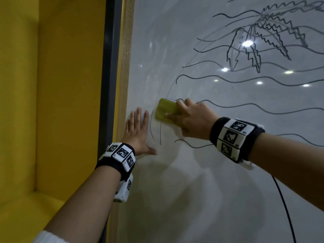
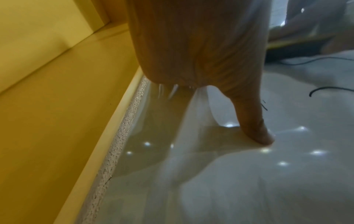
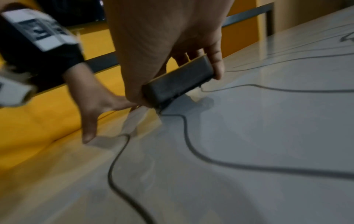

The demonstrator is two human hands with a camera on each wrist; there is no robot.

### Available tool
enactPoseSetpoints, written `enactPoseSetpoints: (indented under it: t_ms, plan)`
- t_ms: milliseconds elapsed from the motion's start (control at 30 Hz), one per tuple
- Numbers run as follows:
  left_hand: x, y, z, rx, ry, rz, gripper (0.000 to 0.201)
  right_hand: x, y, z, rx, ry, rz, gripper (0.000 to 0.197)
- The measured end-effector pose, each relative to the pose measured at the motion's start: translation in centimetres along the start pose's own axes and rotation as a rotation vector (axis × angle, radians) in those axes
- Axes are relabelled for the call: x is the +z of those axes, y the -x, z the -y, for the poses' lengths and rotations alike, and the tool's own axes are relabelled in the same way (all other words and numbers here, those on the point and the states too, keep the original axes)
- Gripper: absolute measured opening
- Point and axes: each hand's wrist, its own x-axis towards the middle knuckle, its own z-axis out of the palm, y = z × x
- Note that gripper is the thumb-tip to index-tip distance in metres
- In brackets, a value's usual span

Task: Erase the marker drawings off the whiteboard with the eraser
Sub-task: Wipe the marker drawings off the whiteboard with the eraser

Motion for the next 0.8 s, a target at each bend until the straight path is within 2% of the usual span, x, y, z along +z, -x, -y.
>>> enactPoseSetpoints:
  t_ms: [100, 167, 200, 333, 400, 500, 567, 733, 800]
  plan:
    - [0.0, 0.2, -0.1, 0.001, 0.01, -0.002, 0.142, 1.4, 1.2, 2.5, -0.132, 0.0, 0.096, 0.06]
    - [0.0, 0.3, -0.1, 0.003, 0.017, 0.004, 0.142, 1.7, 1.8, 3.2, -0.197, -0.001, 0.103, 0.061]
    - [0.0, 0.3, -0.1, 0.001, 0.014, 0.005, 0.142, 1.8, 1.6, 2.8, -0.187, 0.007, 0.074, 0.061]
    - [0.0, 0.1, -0.1, -0.01, 0.009, 0.004, 0.142, 0.9, 0.5, 0.5, 0.016, -0.065, -0.1, 0.065]
    - [0.0, 0.1, 0.0, -0.01, 0.009, 0.002, 0.141, 2.2, 0.7, 1.5, -0.013, -0.085, -0.11, 0.068]
    - [0.0, 0.2, -0.1, 0.0, 0.014, 0.004, 0.14, 3.8, 2.2, 4.0, -0.139, -0.063, -0.023, 0.069]
    - [0.0, 0.2, 0.0, 0.002, 0.01, 0.002, 0.14, 4.0, 2.4, 3.9, -0.171, -0.021, 0.005, 0.065]
    - [0.1, -0.1, 0.0, -0.012, -0.004, 0.001, 0.142, 1.3, -0.7, -0.1, 0.083, -0.003, -0.17, 0.058]
    - [0.1, -0.1, 0.1, -0.009, -0.005, -0.004, 0.143, 0.8, -1.3, 0.0, 0.127, -0.033, -0.14, 0.058]
